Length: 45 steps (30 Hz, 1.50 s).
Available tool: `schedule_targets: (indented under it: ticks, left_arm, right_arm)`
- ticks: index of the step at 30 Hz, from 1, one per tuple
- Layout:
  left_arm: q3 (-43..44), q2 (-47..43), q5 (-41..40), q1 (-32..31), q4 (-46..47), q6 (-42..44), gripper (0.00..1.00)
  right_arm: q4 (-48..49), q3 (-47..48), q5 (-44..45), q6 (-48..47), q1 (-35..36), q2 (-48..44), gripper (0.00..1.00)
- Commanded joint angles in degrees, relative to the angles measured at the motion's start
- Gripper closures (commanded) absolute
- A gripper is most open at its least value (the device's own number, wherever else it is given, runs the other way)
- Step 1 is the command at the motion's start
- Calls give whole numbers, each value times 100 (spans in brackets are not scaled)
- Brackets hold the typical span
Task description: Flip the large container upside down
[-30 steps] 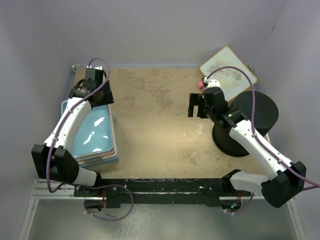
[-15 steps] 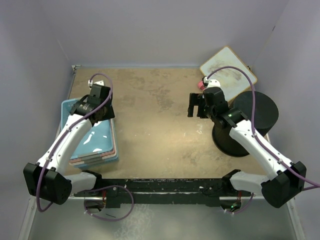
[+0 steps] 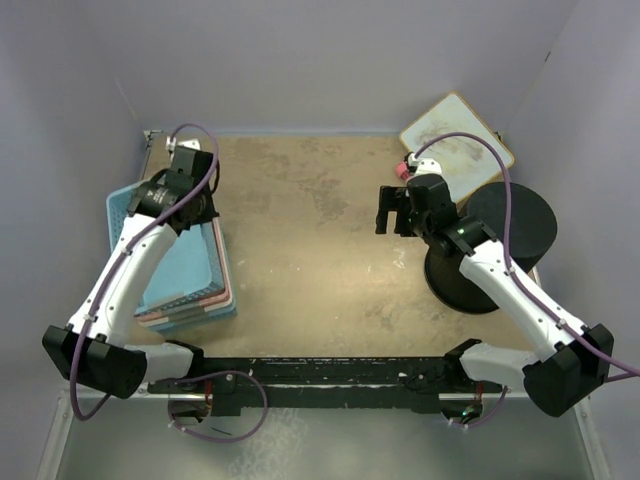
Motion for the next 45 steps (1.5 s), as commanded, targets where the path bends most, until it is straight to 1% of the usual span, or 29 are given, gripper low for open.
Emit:
schedule_targets:
  ticks: [1, 4, 7, 9, 13, 16, 18, 21, 22, 25, 27, 31, 33, 34, 37, 39, 41, 43, 45]
  left_arm:
    - [1493, 62, -601, 23, -289, 585, 100]
    - [2110, 287, -633, 24, -591, 694, 100]
    - [2341, 397, -433, 26, -598, 729, 100]
    - [2597, 460, -76, 23, -537, 702, 100]
    - [3303, 736, 1112, -19, -197, 520, 100]
    - [3875, 1030, 1632, -256, -86, 385, 100]
    - [3968, 1123, 1877, -436, 201, 253, 100]
    - [3463, 1179, 2516, -683, 910, -14, 100]
    - [3270, 1211, 2799, -791, 1189, -110, 100]
    - [2502, 1226, 3775, -1144, 2464, -669, 100]
    - [2063, 1266, 4192, -1455, 3352, -1082, 100]
    - [1311, 1559, 4345, -2062, 4793, -1828, 100]
    - [769, 1708, 4534, -2246, 5902, -2493, 100]
    - [535, 1815, 4692, -2328, 6652, -2808, 100]
    - [-70, 2170, 4902, -2379, 8121, -3643, 100]
    - [-267, 2264, 4883, -2376, 8540, -3920, 100]
    - [-461, 2437, 5003, -2363, 9186, -4464, 100]
    - [-616, 2805, 5239, -2315, 10062, -5203, 100]
    - [-876, 3052, 5281, -2261, 11077, -6094, 100]
  right_arm:
    - [80, 85, 14, 73, 14, -204, 0]
    - [89, 35, -10, 99, 17, -241, 0]
    - [110, -10, -37, 117, 14, -293, 0]
    - [103, -25, -39, 121, 16, -332, 0]
    - [-18, 34, 2, 40, 14, -405, 0]
    - [-191, 144, 445, -98, 14, -520, 0]
    - [-305, 215, 779, -233, 14, -652, 0]
    - [-399, 289, 1232, -389, 14, -913, 0]
    - [-428, 330, 1331, -447, 14, -1002, 0]
    - [-436, 468, 1470, -637, 14, -1253, 0]
    - [-390, 555, 1491, -748, 14, -1442, 0]
    - [-233, 571, 1584, -907, 14, -1693, 0]
    - [-152, 549, 1656, -960, 14, -1764, 0]
    - [-127, 542, 1684, -978, 14, -1774, 0]
    - [-174, 648, 1678, -1009, 14, -1751, 0]
    - [-180, 633, 1644, -1005, 14, -1757, 0]
    - [-175, 580, 1622, -992, 14, -1768, 0]
    - [-191, 541, 1599, -962, 16, -1766, 0]
    - [-214, 496, 1587, -910, 14, -1774, 0]
